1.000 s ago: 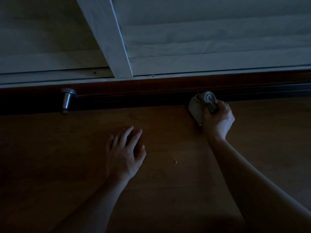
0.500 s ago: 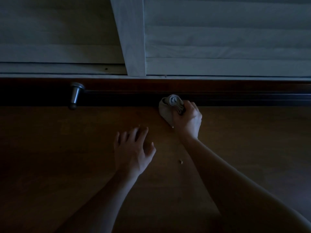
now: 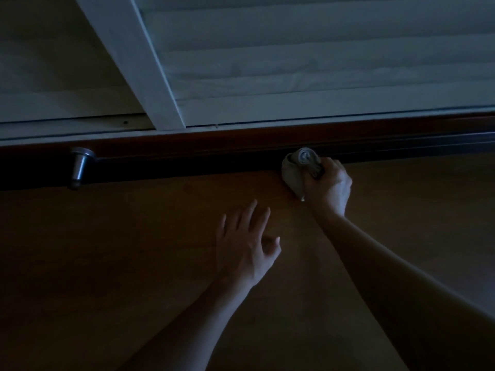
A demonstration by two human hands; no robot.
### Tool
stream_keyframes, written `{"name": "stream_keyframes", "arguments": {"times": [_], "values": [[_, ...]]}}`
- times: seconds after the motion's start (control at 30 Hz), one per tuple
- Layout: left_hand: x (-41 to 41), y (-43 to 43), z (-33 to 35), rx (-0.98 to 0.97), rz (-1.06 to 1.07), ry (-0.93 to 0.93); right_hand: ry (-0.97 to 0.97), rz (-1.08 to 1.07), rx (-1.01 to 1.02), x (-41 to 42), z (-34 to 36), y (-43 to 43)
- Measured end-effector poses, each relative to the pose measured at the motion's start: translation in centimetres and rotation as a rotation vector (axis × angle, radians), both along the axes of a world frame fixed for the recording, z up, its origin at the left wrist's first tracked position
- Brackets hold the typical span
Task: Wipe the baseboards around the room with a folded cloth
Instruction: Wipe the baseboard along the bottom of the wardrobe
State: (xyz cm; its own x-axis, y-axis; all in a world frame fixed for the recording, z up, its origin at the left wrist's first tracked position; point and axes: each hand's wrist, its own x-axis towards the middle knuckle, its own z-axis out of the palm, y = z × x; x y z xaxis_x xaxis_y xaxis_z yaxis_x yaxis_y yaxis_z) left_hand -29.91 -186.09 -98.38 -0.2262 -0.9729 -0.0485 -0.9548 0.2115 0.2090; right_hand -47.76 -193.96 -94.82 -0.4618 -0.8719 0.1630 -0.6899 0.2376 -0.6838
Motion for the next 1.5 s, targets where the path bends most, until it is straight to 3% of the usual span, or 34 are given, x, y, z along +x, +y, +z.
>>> {"name": "stream_keyframes", "arguments": {"times": [0.1, 0.3, 0.5, 0.63, 0.8, 1.0, 1.17, 1.37, 1.5], "values": [[-1.4, -0.1, -0.3, 0.021, 0.034, -0.023, -0.074, 0.134, -0.014, 1.2, 0.4, -0.2], [-2.9, -0.5, -0.9, 0.057, 0.097, -0.075, -0.054, 0.014, -0.06, -1.7, -0.9, -0.3], [-3.5, -0.8, -0.1, 0.149, 0.123, -0.098, -0.087, 0.173, -0.023, -2.5, -0.2, -0.8], [-3.8, -0.9, 0.4, 0.194, 0.119, -0.115, -0.115, 0.125, 0.008, -3.6, -0.1, -0.9], [-4.0, -1.0, 0.7, 0.187, 0.115, -0.118, -0.121, 0.238, 0.018, -3.2, 0.0, -1.4], [-4.1, -0.8, 0.2, 0.159, 0.102, -0.174, -0.142, 0.185, -0.005, -3.6, -0.4, -1.0], [-4.7, -0.5, -0.8, 0.065, 0.113, -0.199, -0.109, 0.329, -0.017, -3.7, -0.2, -1.5], [-4.5, -0.5, -1.1, 0.043, 0.116, -0.207, -0.06, 0.135, -0.042, -5.8, -0.9, -0.7], [-4.4, -0.5, -1.1, 0.04, 0.131, -0.168, -0.067, 0.192, -0.013, -4.7, -0.9, -0.9]]}}
